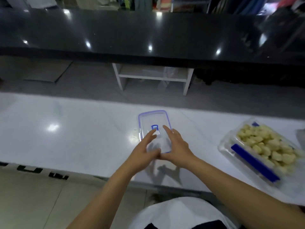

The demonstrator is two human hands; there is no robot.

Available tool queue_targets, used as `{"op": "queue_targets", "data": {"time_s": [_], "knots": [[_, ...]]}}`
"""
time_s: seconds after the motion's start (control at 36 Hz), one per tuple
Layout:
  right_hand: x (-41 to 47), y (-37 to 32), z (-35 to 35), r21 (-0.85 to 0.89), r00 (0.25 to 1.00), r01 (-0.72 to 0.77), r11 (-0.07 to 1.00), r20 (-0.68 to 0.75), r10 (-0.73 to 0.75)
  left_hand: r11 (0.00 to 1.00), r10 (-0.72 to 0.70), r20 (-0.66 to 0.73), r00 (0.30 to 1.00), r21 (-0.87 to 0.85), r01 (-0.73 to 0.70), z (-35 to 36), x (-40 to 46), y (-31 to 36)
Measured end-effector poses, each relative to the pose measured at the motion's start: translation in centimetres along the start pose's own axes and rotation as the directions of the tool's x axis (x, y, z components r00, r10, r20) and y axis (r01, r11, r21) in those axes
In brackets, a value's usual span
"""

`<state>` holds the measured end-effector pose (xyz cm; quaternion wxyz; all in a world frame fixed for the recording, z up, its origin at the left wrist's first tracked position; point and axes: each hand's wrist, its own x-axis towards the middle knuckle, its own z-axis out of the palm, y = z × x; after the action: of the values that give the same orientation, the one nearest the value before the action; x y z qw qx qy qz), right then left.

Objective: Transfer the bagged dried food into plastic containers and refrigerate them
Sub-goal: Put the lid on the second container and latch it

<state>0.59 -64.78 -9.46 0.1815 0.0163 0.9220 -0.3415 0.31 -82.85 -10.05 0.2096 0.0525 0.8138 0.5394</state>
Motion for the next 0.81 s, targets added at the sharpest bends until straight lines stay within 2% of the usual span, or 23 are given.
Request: {"op": "queue_targets", "data": {"time_s": [0.08, 0.14, 0.25, 0.39, 0.53, 0.58, 0.67, 0.81], "knots": [[0.0, -0.4, 0.0, -0.149, 0.993, -0.115, 0.982, -0.013, 0.114, 0.99, -0.07, -0.266, 0.962, -0.14, 0.033, 0.8, 1.5, 1.8], [-0.2, -0.5, 0.1, -0.161, 0.989, -0.145, 0.976, -0.026, 0.142, 0.962, -0.186, -0.357, 0.915, -0.255, 0.096, 0.2, 2.8, 3.2], [-0.5, -0.8, 0.4, -0.069, 0.982, -0.189, 0.979, -0.037, 0.187, 0.826, -0.404, -0.169, 0.899, -0.49, 0.279, -1.6, 4.3, 5.0], [-0.5, -1.0, -0.7, 0.061, 0.945, -0.294, 0.954, -0.133, 0.299, 0.721, -0.509, -0.043, 0.86, -0.567, 0.399, -1.9, 4.7, 5.6], [-1.8, 0.4, -2.0, 0.095, 0.937, -0.317, 0.944, -0.12, 0.327, 0.795, -0.44, 0.009, 0.898, -0.461, 0.394, -0.1, 4.1, 5.8], [-2.8, 1.3, -2.5, 0.224, 0.948, -0.282, 0.933, -0.087, 0.307, 0.826, -0.379, 0.053, 0.924, -0.43, 0.363, 1.1, 3.2, 6.8], [-4.0, 2.5, -2.9, 0.442, 0.967, -0.224, 0.869, -0.013, 0.256, 0.826, -0.303, 0.09, 0.949, -0.472, 0.309, 3.1, 1.7, 9.1], [-6.3, 3.5, -6.5, 0.574, 0.986, -0.119, 0.81, -0.029, 0.165, 0.838, -0.217, 0.041, 0.975, -0.504, 0.208, 6.7, -0.6, 13.9]]}}
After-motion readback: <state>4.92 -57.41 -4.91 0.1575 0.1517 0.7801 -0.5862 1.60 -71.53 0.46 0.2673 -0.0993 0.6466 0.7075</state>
